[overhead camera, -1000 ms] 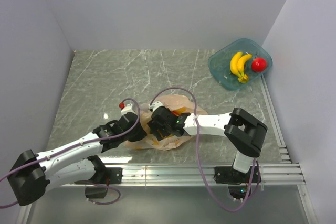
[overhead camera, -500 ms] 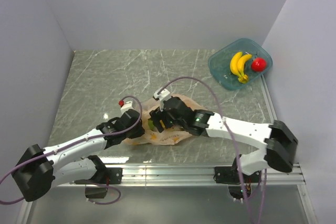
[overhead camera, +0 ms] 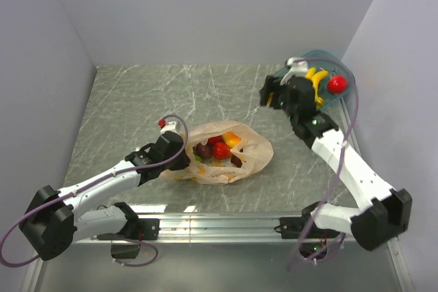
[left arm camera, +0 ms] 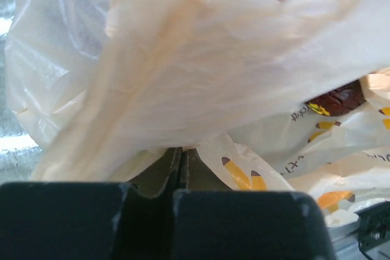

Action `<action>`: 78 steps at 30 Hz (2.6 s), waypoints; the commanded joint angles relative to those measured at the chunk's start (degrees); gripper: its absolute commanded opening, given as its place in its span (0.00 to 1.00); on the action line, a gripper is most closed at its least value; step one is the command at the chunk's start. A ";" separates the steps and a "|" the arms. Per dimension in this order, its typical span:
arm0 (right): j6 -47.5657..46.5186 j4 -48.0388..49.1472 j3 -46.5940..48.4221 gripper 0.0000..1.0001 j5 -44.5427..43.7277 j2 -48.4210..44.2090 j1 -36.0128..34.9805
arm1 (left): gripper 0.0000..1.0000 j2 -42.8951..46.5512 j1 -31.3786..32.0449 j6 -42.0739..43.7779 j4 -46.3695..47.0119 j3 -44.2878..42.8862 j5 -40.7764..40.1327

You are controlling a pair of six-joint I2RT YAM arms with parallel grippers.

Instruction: Untie the knot of the plastic bag and take out the fruit

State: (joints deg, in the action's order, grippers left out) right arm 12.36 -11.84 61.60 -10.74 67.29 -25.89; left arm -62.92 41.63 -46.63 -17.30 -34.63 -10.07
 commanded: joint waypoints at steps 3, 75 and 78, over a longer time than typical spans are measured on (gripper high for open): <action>6.71 1.45 5.54 0.22 -1.83 11.78 15.67 | 0.00 -0.98 -1.20 6.98 -1.06 -5.61 6.01; -19.48 2.34 1.24 0.83 -4.56 32.99 -28.08 | 0.00 0.25 -1.11 0.75 0.16 -0.44 8.92; -19.66 2.61 1.76 0.83 -1.92 35.54 -27.55 | 0.01 -0.01 -1.20 0.84 0.25 -0.52 8.92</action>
State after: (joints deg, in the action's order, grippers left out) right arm -5.76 -11.53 61.10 -15.14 100.71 -54.30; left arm -62.76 40.47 -46.19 -18.26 -33.04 -1.17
